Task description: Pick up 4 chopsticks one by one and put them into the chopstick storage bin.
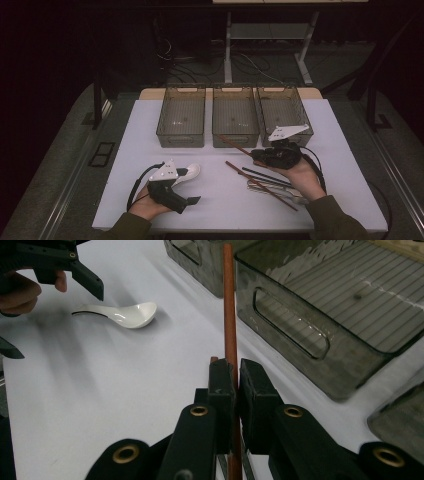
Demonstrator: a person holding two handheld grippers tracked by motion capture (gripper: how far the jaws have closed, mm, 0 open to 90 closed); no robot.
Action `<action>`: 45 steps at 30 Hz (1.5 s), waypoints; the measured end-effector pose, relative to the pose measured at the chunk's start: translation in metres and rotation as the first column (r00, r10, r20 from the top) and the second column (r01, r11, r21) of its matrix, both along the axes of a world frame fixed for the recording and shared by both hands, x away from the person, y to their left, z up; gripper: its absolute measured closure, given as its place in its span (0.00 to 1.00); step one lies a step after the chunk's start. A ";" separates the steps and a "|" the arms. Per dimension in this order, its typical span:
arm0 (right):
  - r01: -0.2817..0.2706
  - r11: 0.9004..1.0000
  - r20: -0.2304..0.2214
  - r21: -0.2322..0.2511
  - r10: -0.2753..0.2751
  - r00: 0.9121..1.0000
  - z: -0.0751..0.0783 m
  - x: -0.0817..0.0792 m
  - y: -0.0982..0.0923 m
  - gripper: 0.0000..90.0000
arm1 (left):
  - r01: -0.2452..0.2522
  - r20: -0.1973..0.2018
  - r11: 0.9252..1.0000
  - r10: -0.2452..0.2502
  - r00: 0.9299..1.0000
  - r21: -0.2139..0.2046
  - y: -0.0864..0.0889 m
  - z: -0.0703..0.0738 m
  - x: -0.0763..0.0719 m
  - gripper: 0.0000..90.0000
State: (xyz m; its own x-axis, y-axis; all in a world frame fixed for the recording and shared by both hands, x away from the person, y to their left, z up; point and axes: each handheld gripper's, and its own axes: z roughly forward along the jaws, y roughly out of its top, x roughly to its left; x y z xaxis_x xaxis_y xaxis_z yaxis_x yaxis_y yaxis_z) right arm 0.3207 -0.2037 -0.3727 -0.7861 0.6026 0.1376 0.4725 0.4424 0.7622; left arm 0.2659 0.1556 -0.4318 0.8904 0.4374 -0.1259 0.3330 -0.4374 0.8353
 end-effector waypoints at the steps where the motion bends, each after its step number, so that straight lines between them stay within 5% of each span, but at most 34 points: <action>1: -0.005 1.000 0.004 0.003 0.005 1.000 0.000 0.001 0.001 0.94 | 0.000 0.000 1.000 0.000 1.000 0.000 0.000 0.000 0.000 0.00; 18: 0.008 1.000 0.015 0.020 -0.008 1.000 0.012 0.021 0.026 0.94 | -0.002 0.003 1.000 0.002 1.000 -0.008 0.001 0.001 0.000 0.00; 45: 0.043 0.998 0.017 -0.044 -0.043 0.999 0.040 0.061 0.066 0.94 | -0.004 0.001 1.000 0.004 1.000 -0.013 0.001 0.002 -0.001 0.00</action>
